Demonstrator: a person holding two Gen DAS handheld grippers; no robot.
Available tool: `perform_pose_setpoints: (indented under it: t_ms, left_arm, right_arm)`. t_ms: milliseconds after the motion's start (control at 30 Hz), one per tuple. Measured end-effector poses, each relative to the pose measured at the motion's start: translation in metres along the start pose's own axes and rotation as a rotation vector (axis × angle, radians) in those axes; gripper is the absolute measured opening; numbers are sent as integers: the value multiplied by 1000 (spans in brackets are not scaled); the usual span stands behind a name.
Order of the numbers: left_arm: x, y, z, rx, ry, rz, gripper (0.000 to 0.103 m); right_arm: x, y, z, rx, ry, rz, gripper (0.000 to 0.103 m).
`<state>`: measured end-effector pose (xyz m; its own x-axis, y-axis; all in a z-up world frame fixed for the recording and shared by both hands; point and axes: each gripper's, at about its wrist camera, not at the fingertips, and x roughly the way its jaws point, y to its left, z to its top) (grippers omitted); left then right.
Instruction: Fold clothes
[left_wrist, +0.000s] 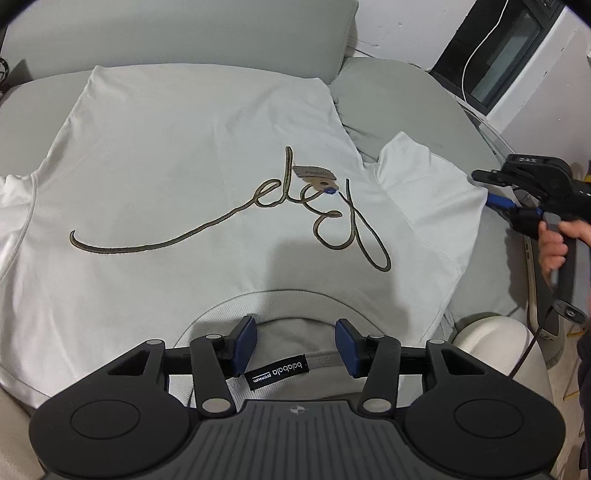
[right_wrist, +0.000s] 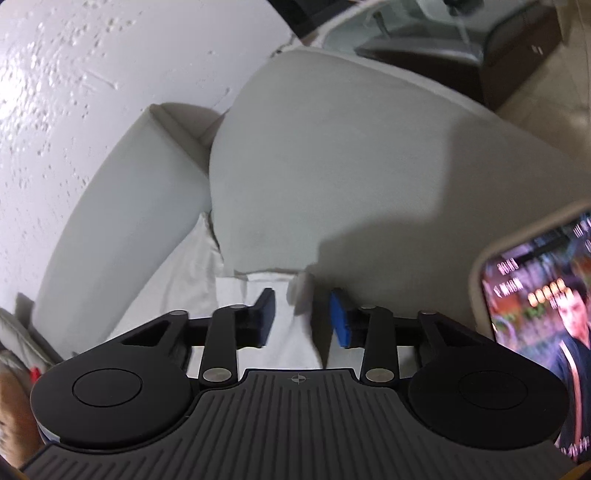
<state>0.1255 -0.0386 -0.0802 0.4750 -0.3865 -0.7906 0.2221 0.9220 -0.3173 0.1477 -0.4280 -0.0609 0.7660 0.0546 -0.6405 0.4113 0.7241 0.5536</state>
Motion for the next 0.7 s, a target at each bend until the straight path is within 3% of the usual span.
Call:
perform_pose_setpoints:
  t_ms: [33, 67, 333, 500, 700]
  left_arm:
    - [0, 1, 0, -2, -1, -3, 47]
    - [-1, 1, 0, -3, -2, -6, 47]
    - [-1, 3, -1, -10, -13, -20, 47]
    - [-3, 6, -3, -20, -25, -30, 47]
    - [-4, 7, -4, -31, -32, -39, 47]
  right_arm:
    - [1, 2, 0, -6, -8, 2, 20]
    - [2, 4, 1, -12, -13, 7, 7]
    - [-24, 48, -15, -195, -85, 45, 4]
    - [-48, 105, -58, -499, -93, 113, 3]
    - [-48, 155, -154, -944, 24, 140, 3]
